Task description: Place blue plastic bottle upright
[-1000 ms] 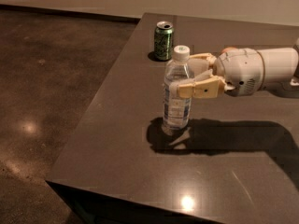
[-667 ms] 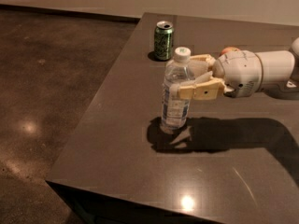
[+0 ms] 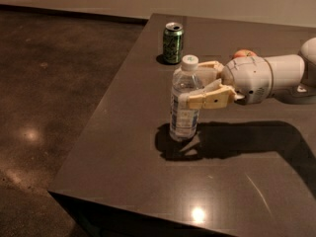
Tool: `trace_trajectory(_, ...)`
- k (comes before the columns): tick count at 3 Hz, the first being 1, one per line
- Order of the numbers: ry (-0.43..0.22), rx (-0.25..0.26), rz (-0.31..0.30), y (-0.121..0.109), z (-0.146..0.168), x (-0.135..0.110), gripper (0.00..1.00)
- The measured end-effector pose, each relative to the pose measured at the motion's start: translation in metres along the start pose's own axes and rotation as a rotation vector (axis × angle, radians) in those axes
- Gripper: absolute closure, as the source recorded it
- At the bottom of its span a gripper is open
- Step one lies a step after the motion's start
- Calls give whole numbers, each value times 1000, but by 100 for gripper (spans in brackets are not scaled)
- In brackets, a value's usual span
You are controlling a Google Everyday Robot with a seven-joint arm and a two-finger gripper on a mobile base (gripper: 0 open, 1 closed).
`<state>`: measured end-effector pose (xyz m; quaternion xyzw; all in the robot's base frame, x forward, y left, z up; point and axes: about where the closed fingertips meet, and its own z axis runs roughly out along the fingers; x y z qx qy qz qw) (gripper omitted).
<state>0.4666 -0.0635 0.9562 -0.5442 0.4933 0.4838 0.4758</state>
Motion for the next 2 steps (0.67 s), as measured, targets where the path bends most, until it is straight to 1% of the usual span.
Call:
trace_trajectory(1, 4, -12, 9, 0, 2, 4, 2)
trace_trajectory(2, 4, -13, 8, 1, 3, 4, 0)
